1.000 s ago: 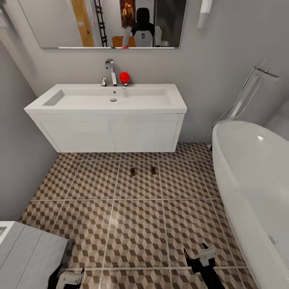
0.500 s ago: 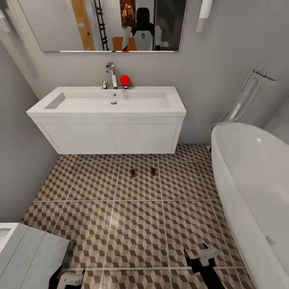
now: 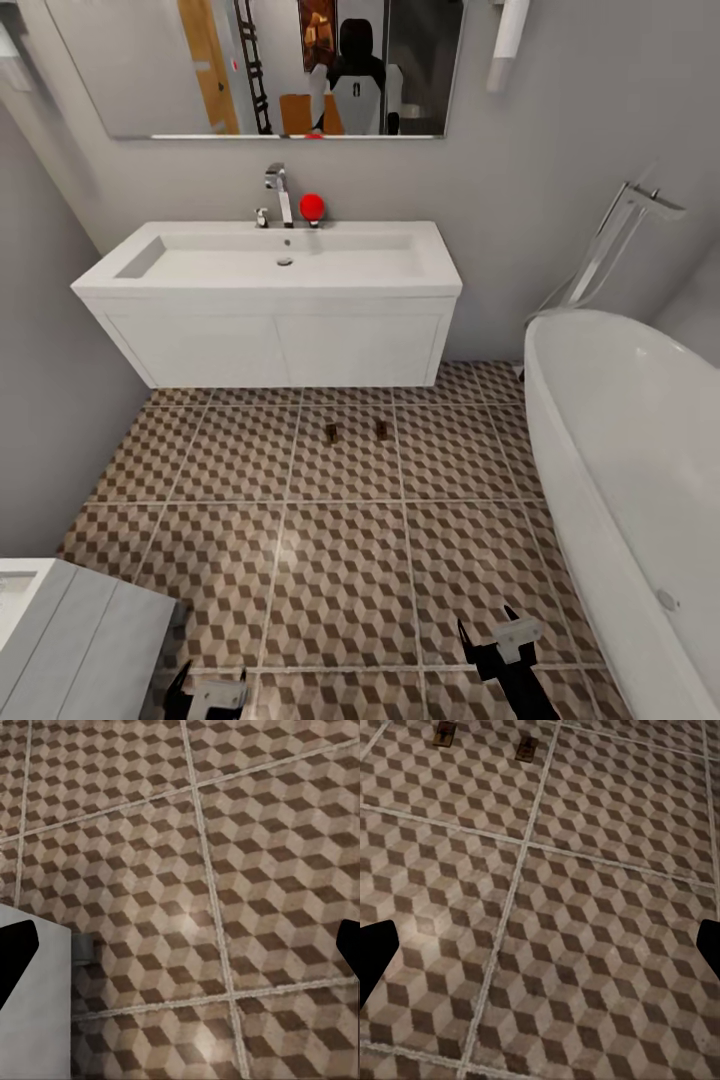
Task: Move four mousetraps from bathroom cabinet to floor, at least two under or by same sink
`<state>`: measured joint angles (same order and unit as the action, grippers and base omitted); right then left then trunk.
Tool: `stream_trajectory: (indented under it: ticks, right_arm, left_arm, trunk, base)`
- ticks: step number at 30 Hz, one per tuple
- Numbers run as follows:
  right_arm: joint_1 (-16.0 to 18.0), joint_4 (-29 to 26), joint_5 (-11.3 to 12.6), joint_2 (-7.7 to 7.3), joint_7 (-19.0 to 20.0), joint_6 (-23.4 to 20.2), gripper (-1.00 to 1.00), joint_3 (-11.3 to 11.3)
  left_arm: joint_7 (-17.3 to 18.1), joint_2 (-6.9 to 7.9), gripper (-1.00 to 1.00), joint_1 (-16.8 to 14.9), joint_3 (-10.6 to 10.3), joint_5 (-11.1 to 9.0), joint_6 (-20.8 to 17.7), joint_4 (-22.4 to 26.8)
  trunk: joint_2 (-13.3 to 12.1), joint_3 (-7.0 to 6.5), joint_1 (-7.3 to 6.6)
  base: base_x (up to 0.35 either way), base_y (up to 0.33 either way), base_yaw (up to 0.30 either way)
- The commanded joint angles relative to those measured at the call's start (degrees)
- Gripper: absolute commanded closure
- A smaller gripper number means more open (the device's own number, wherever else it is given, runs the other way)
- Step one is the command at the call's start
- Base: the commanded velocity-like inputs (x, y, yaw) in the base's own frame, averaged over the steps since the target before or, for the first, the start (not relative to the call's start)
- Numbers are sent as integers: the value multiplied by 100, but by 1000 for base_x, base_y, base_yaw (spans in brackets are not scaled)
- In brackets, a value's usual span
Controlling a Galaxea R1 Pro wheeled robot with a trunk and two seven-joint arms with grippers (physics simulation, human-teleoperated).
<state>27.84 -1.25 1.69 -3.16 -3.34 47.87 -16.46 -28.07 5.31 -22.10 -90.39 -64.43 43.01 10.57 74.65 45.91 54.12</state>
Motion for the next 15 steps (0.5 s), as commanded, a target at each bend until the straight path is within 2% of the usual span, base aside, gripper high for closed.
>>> stream_trajectory:
  ticks: [1,4,7,9,15]
  right_arm:
    - [2,2,15,-2,-35,12,-100,-50]
    - [2,2,15,-4,-35,12,-100,-50]
    - [2,2,15,-4,-35,12,-100,-50]
    - [2,2,15,-3,-35,12,-100,-50]
    - [2,2,15,-3,-35,12,-100,-50]
  left_arm:
    - [-56,-64,-100,-5,-21,-46,8,-54]
    - [-57,-227,-100,-5,93,-176,7,-208]
    - [-52,-420,-100,-5,308,-416,3,-328]
    - [-51,-494,-100,-5,373,-487,1,-358]
    - [-50,-531,-100,-5,429,-546,5,-441]
  trunk:
    - [-39,-15,-23]
    - [-160,-69,-89]
    - [-280,-122,-154]
    - [-360,-158,-198]
    - [-601,-266,-330]
  base:
    - [0,0,0]
    - [0,0,0]
    - [0,0,0]
    - [0,0,0]
    - [0,0,0]
